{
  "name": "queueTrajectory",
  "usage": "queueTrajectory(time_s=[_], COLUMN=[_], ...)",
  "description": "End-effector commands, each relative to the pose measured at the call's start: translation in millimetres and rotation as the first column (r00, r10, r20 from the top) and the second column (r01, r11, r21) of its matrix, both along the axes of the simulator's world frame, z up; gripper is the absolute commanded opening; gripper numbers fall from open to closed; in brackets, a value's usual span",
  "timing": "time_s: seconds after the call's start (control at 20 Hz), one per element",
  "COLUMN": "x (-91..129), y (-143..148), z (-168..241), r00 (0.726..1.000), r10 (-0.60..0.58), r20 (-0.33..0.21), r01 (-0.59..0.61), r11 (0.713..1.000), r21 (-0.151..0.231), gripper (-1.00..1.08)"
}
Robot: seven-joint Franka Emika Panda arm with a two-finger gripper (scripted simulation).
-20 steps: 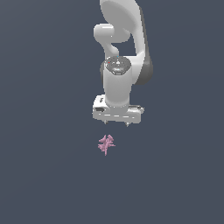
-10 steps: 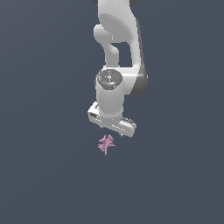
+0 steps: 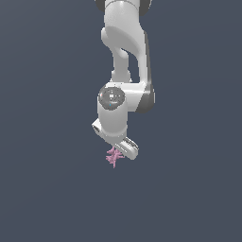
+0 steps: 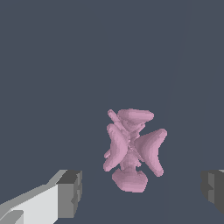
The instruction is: Pick up the object and move it to a goal position.
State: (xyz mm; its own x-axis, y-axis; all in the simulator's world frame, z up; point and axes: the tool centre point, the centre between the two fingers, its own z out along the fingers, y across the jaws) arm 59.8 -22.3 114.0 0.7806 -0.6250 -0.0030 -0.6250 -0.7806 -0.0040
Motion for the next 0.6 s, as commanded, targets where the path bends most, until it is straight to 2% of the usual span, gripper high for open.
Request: queueTrajectory(time_s=[0.0, 0.55], x=[3.0, 6.1], y=[-3.2, -7.0], z=[-3.7, -10.2], r00=[0.999, 0.996], r10=[-0.041, -0.088], r20=[0.0, -0.001], r01=[0.041, 0.088], r11=[0.999, 0.996], r21=[-0.002, -0.005], gripper=[1.0, 1.0])
